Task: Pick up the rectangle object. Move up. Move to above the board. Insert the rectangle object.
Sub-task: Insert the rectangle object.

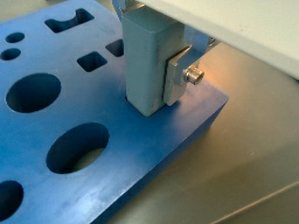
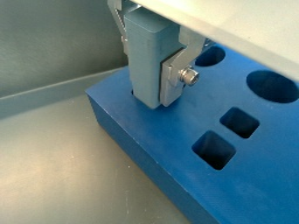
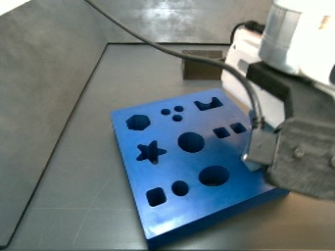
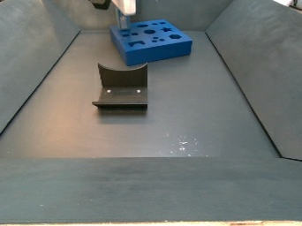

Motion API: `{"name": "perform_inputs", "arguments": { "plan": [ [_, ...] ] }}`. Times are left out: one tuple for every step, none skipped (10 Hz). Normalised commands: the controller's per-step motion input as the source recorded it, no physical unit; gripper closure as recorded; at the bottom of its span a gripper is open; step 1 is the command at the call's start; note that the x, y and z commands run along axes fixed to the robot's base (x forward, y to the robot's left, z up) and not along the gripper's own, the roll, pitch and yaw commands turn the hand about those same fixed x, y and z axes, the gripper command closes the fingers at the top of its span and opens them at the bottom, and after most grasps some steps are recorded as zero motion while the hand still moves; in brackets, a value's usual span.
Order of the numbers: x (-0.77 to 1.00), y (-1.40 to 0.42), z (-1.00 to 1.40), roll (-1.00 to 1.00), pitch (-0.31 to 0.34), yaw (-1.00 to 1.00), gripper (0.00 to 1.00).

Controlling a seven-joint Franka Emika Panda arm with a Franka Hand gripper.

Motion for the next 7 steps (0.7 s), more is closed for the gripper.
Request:
{"name": "perform_inputs", "arguments": {
  "plan": [
    [-0.11, -0.25, -1.00, 0.04, -0.051, -0.10, 1.00],
    [-0.11, -0.25, -1.00, 0.04, -0.051, -0.10, 1.00],
    [-0.11, -0.25, -1.00, 0.05, -0.049, -0.10, 1.00],
    [-0.11, -0.25, -1.00, 0.04, -0.049, -0.10, 1.00],
    [0.01, -0.22, -1.00, 0.03, -0.014, 0.00, 1.00],
    [-0.01, 0.00, 0.00, 0.00, -0.077, 0.00, 1.00],
    [0.00, 0.00, 0.00, 0.00, 0.000, 0.00, 1.00]
  ]
}}
